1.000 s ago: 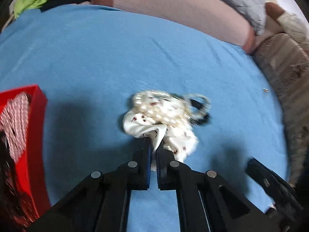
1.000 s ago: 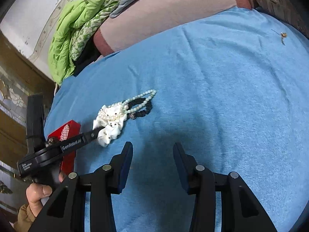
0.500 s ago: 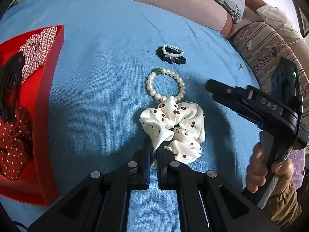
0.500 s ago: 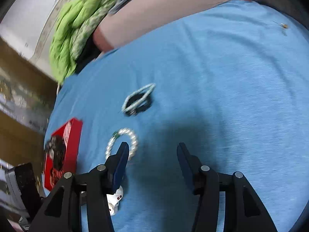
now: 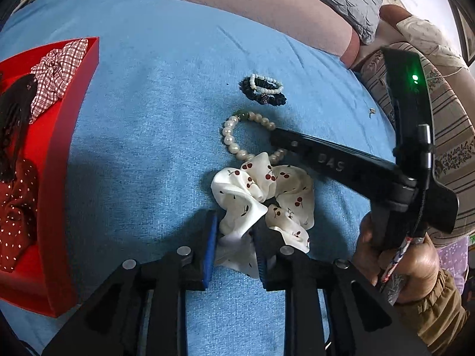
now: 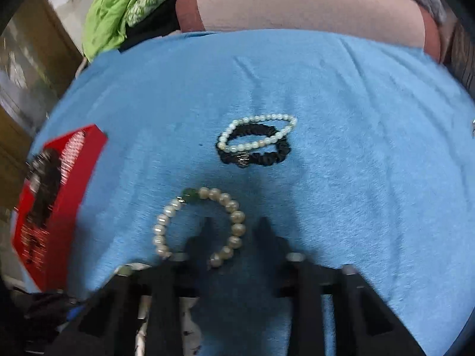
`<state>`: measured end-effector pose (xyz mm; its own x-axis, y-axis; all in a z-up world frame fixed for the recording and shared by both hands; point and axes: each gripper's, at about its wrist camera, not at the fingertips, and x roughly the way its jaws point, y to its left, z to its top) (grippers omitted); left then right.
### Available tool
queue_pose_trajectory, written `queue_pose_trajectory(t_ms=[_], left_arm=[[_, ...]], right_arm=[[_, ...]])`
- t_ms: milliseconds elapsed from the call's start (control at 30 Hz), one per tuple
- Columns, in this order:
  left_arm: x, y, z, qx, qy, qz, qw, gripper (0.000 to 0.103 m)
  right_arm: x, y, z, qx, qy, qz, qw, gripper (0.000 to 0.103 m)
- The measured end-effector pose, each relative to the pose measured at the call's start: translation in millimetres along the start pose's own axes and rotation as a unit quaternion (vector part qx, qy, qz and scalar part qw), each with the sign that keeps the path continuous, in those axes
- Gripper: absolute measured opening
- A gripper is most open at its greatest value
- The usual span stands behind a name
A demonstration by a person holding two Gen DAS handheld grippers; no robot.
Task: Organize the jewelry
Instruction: 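Grasp the white cherry-print scrunchie with left tool while right tool grasps the pearl bracelet, then carry the white scrunchie and pearl bracelet over the red tray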
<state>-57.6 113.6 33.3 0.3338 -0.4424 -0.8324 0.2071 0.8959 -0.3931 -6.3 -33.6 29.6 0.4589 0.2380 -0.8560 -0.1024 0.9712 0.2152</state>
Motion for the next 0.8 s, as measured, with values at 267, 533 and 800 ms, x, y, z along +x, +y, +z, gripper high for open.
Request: queue_pose_trajectory(t_ms=[267, 533, 800], left_arm=[[-30, -14, -5, 0.019, -0.025, -0.009, 0.9995, 0.007], [-74, -29, -18, 0.034, -0.068, -0.008, 0.9971, 0.007], [-113, -41, -37, 0.068, -0.120, 0.044, 0.9895, 0.007]], right_arm=[[-46, -32, -13, 0.064, -0.044, 0.015, 0.997, 0.011], [-110, -39, -38, 0.095, -0.101, 0.015, 0.990, 0.011], [-146, -21, -64, 0.095, -0.130, 0.014, 0.987, 0.011]])
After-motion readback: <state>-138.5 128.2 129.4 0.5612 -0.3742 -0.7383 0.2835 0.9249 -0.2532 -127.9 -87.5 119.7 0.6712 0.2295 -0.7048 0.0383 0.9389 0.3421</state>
